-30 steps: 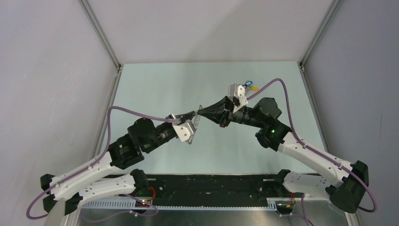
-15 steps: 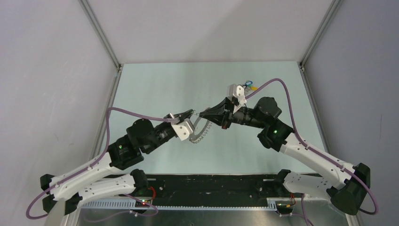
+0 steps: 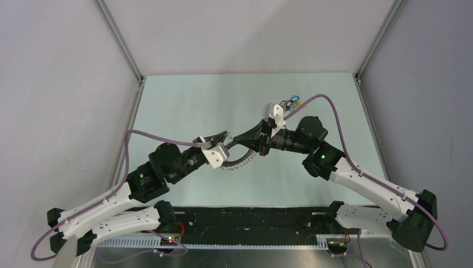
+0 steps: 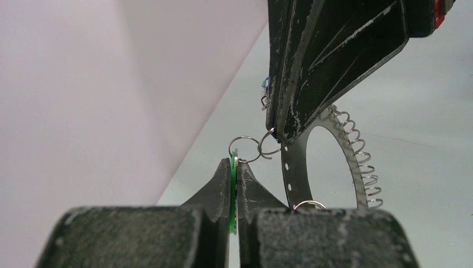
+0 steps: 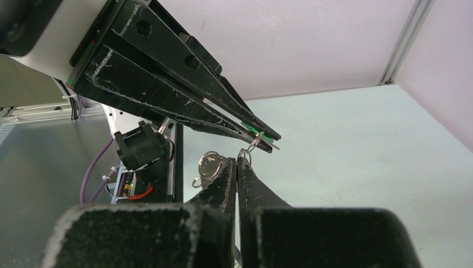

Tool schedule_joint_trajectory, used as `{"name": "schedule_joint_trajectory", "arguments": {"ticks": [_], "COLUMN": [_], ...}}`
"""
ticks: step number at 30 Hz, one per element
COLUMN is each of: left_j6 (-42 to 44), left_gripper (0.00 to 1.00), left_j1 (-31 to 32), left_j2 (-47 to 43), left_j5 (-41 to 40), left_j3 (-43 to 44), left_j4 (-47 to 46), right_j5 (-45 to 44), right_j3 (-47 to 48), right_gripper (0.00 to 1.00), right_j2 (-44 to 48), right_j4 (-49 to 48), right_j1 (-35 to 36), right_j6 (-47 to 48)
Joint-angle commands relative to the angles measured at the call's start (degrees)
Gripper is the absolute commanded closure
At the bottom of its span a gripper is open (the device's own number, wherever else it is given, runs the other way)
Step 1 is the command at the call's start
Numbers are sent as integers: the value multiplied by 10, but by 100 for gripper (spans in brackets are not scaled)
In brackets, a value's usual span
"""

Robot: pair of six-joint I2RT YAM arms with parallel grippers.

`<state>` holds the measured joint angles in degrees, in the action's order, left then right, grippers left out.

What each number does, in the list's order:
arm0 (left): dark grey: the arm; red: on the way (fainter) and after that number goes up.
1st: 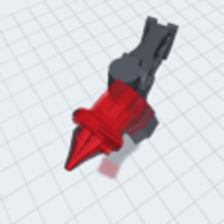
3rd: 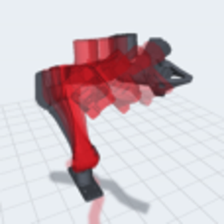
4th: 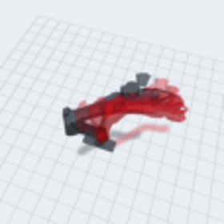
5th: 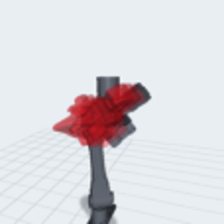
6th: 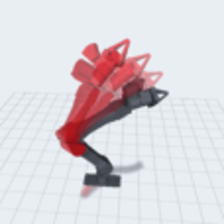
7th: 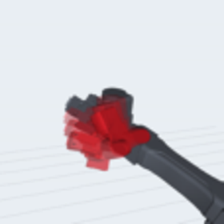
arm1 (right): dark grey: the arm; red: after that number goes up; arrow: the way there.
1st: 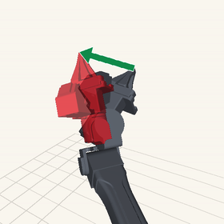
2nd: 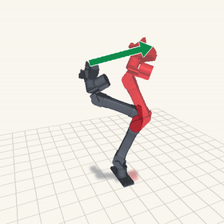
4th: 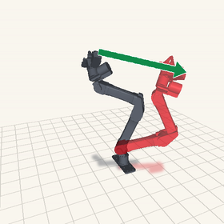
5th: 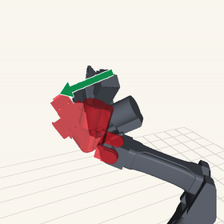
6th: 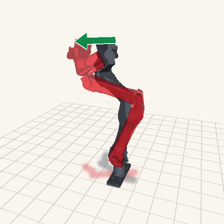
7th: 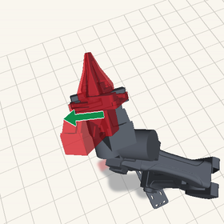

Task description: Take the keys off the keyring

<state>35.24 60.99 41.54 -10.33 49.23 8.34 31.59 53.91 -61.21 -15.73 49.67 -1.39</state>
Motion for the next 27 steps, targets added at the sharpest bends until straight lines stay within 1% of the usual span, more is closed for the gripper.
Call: {"name": "schedule_joint_trajectory", "arguments": {"ticks": [1,9,16,18,19,21,27], "left_j6": [17,16,11,8,7,6,-4], "left_gripper": [100,100,100,100,100,100,100], "left_j1": [-7,-7,-6,-6,-6,-6,-5], "left_j2": [-15,-12,-2,1,2,5,24], "left_j5": [-19,1,14,14,12,9,-11], "left_j3": [1,0,5,8,10,12,28], "left_j4": [-35,-34,-24,-21,-20,-17,6], "right_j5": [10,-5,-30,-41,-46,-52,-50], "right_j3": [28,82,106,108,108,107,74], "right_gripper": [100,100,100,87,72,61,49], "right_j2": [-14,-75,-104,-99,-96,-85,-34], "right_j4": [8,62,108,120,126,135,143], "right_j1": [10,10,9,6,4,-6,-36], "right_j6": [-4,2,20,32,33,36,54]}}
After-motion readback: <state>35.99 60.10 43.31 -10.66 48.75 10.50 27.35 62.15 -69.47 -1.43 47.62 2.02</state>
